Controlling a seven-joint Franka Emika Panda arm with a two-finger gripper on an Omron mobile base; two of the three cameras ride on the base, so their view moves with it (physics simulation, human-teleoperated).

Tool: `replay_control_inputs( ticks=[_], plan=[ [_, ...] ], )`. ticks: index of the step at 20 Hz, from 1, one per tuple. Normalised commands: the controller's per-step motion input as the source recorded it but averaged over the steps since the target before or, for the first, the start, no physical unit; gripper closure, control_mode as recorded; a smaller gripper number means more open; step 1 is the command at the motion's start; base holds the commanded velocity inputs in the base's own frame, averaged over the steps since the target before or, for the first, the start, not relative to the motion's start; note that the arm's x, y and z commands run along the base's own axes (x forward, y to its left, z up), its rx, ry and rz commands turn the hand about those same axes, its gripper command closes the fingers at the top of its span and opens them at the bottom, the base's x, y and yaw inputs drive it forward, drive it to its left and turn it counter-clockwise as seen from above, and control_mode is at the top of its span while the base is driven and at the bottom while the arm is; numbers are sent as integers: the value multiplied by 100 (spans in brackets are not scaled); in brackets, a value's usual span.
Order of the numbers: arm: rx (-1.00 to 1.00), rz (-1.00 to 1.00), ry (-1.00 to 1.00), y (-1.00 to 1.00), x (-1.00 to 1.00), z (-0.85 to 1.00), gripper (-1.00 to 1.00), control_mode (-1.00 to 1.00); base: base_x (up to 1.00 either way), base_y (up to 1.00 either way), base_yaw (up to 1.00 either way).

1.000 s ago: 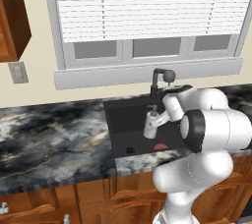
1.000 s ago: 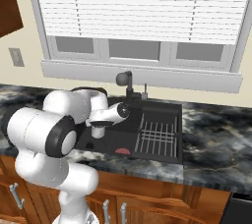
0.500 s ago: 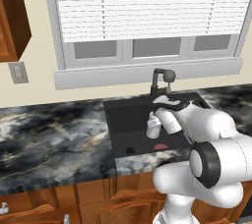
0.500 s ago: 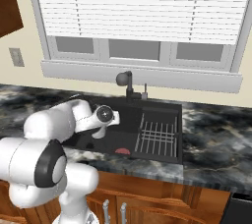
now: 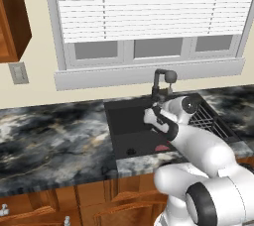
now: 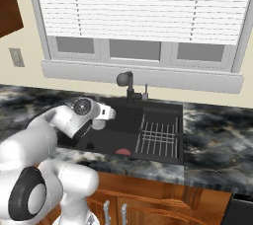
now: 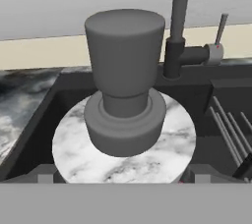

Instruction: Pick up the dish brush and soap dispenser from the sink, and place them back in the cabinet, and close the cabinet door.

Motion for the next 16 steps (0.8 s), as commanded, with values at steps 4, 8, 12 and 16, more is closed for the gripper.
replay_control_inputs(
  ticks=[4,8,12,16],
  plan=[
    [-1,-29,4,0,-18,51,100,-100,0,0,0],
    [-1,-22,4,0,-21,49,100,-100,0,0,0],
    [-1,-12,2,0,-20,44,100,-100,0,0,0],
    [0,-2,0,0,-21,38,100,-100,0,0,0]
  ],
)
